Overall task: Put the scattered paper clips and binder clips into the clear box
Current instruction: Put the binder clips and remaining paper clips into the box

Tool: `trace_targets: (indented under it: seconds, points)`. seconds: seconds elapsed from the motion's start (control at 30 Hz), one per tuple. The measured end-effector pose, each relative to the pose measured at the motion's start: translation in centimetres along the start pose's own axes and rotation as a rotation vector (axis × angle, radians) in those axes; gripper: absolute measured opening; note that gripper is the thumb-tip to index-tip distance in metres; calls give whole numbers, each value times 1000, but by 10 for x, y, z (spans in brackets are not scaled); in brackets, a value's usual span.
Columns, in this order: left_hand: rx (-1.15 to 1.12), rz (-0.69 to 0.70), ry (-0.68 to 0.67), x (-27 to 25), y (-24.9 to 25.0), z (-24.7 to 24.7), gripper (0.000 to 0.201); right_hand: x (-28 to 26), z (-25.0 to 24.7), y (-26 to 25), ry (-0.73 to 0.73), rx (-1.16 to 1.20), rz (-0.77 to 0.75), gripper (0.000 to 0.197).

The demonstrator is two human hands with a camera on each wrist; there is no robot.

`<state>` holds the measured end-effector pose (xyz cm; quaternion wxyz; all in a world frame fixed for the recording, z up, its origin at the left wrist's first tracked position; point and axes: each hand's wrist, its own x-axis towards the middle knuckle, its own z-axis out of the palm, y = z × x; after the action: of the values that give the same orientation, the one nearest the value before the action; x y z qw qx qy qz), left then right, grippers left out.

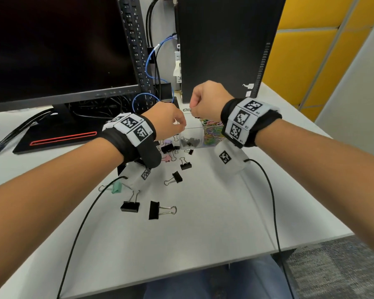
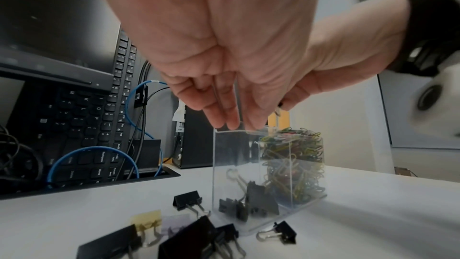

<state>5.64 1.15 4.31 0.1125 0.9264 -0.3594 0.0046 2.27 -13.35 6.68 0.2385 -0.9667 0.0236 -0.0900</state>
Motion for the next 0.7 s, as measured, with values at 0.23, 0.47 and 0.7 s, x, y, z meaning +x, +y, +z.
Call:
trace_targets:
  seconds: [0.23, 0.47, 0.7]
  points:
    - [55, 28, -119, -23, -1, 5, 11, -2, 7, -1, -67, -96, -27, 16]
    - [98, 78, -493, -43, 1, 31, 29, -31, 17, -10, -238, -204, -159, 25]
    - [81, 116, -470, -48, 0, 42, 18, -45, 48, 1, -588, -428, -170, 43]
